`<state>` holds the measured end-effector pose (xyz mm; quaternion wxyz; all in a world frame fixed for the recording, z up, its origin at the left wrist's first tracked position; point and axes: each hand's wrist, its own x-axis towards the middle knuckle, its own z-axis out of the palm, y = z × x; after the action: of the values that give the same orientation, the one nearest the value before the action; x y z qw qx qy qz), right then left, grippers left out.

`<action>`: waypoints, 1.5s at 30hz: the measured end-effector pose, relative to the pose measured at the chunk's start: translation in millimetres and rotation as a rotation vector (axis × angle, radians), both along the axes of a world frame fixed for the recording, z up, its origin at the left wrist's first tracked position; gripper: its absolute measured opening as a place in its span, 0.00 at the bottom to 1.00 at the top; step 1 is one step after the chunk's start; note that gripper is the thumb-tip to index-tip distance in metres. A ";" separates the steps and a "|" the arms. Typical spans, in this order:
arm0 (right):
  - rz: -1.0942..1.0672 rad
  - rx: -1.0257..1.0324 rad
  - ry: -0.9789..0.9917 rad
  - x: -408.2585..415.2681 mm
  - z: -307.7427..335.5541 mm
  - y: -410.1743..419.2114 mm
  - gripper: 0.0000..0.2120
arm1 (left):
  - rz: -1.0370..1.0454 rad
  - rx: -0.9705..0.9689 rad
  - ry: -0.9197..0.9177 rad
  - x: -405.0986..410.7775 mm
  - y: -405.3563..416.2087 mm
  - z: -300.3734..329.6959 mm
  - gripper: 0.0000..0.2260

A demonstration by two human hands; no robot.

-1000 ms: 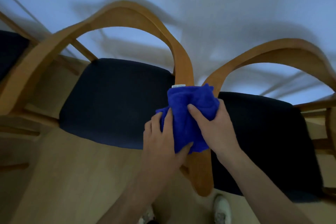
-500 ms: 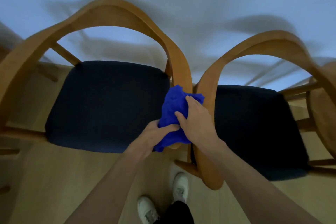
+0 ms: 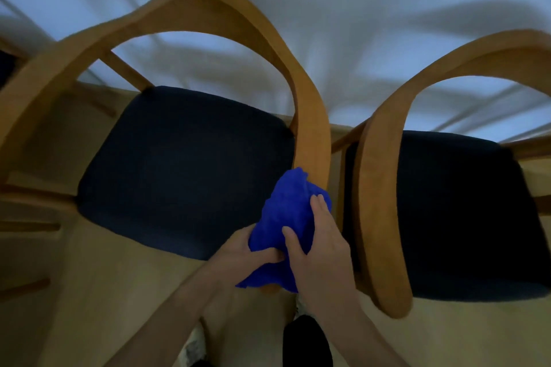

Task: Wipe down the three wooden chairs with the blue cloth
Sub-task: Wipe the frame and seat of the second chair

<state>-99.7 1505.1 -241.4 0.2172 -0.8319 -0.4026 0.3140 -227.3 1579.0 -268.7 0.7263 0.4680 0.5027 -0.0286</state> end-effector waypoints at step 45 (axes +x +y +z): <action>-0.514 0.107 0.113 -95.3 -36.9 -20.3 0.42 | -0.147 0.324 -0.184 -76.9 -34.3 9.7 0.24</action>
<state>-194.9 1484.8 -278.3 0.3555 -0.8753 -0.1815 0.2731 -304.3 1544.7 -259.0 0.6805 0.6147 0.3965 0.0425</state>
